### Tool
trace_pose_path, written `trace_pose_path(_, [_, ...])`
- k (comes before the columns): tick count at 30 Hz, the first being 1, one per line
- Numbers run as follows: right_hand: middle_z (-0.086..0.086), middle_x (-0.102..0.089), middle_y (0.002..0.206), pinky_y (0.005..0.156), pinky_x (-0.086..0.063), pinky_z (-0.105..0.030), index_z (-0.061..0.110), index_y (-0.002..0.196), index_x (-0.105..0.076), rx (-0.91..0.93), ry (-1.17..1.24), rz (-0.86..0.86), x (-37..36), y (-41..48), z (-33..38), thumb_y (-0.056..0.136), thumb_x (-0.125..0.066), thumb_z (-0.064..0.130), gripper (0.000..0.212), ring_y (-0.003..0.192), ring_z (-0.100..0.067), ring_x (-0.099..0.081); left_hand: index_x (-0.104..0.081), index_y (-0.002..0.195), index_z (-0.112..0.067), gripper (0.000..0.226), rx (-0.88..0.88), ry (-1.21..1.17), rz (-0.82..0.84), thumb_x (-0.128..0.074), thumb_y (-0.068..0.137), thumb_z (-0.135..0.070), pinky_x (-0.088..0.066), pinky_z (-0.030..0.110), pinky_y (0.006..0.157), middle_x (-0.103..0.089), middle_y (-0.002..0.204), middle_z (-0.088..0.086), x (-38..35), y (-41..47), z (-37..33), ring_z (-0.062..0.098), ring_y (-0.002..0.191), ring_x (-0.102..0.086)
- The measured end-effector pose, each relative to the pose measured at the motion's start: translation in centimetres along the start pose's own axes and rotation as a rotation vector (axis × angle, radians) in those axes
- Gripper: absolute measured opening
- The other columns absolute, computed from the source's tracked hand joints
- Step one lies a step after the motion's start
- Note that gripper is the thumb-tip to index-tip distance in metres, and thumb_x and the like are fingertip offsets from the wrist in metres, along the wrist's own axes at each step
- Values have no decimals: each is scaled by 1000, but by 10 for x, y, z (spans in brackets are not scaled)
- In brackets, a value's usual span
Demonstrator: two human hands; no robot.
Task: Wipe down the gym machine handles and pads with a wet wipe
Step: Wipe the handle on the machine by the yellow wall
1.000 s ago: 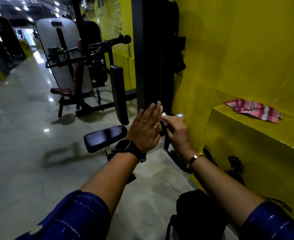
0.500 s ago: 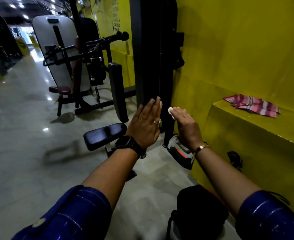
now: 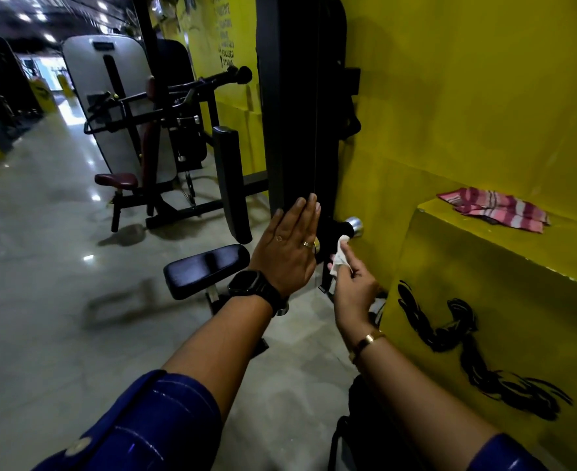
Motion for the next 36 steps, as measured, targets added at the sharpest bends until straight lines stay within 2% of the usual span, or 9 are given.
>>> trace_pose_path(5, [-20, -65, 113, 70, -55, -37, 7, 111, -62, -729, 547, -67, -36, -18, -46, 95, -45, 0, 24, 89, -29, -64, -3, 154, -4, 81, 0, 5, 0, -43, 90, -33, 8, 41, 121, 20, 161, 10, -2, -3, -1, 23, 149, 17])
trace_pose_path(10, [-19, -54, 128, 80, -46, -44, 4, 133, -46, -925, 664, -12, -54, 0, -30, 102, -40, 11, 33, 116, -33, -54, -16, 151, -4, 73, 4, 9, -11, -43, 90, -32, 8, 40, 121, -1, 162, 12, 1, -1, -1, 22, 149, 17])
trace_pose_path(15, [-16, -57, 129, 81, -47, -40, 1, 130, -52, -861, 583, -59, -42, 42, -28, 99, -38, 4, 33, 119, -31, -54, -4, 154, -4, 77, -2, 17, 1, -35, 89, -32, 9, 41, 121, -5, 162, 11, 0, -1, -1, 23, 149, 17])
trace_pose_path(19, [-10, -59, 87, 55, -50, -23, 6, 88, -55, -686, 562, -216, -15, 65, -19, 97, -44, 1, 15, 72, -17, -58, -22, 149, -4, 67, 0, -16, -7, -35, 89, -31, 9, 40, 121, -19, 155, 10, 1, 1, 0, 22, 149, 16])
trace_pose_path(24, [-13, -68, 102, 55, -45, -10, 3, 99, -66, -303, 132, 25, -22, 87, 19, 96, -44, 3, 22, 80, -17, -61, -23, 148, -4, 67, -1, -3, -20, -37, 89, -31, 8, 39, 121, -19, 155, 10, 2, 1, 0, 22, 149, 17])
trace_pose_path(29, [1, -60, 106, 61, -37, -1, 2, 124, -59, 106, -153, -80, 0, 63, 32, 102, -40, 8, 30, 87, -12, -55, -21, 149, -3, 69, -4, 6, -10, -37, 88, -31, 8, 40, 121, -18, 156, 10, 1, -1, -1, 23, 149, 17])
trace_pose_path(31, [-2, -61, 107, 72, -43, -7, 1, 123, -60, 34, -136, -134, 6, 56, 13, 101, -41, 10, 30, 93, -16, -57, -20, 150, -4, 70, -1, 19, 6, -36, 88, -32, 9, 40, 121, -16, 156, 10, 0, 0, -1, 23, 149, 17])
trace_pose_path(33, [-5, -63, 100, 86, -50, -30, 3, 110, -64, -124, -5, -103, -1, 62, -9, 99, -43, 11, 26, 97, -22, -58, -19, 150, -4, 70, 4, 18, 12, -36, 88, -32, 9, 40, 121, -16, 156, 11, 1, 1, 0, 23, 149, 18])
trace_pose_path(36, [-2, -61, 86, 73, -48, -28, 10, 95, -64, -215, 114, -82, -10, 75, -6, 94, -42, 4, 24, 82, -18, -58, -20, 149, -3, 68, 5, 0, 1, -35, 89, -31, 7, 40, 121, -17, 156, 12, 2, 0, 0, 22, 149, 18])
Point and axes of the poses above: each hand's wrist, its own y-axis towards the middle knuckle, its own x-axis out of the back of the hand, z = x × y, the point moved 9 cm from there along y, towards the middle knuckle
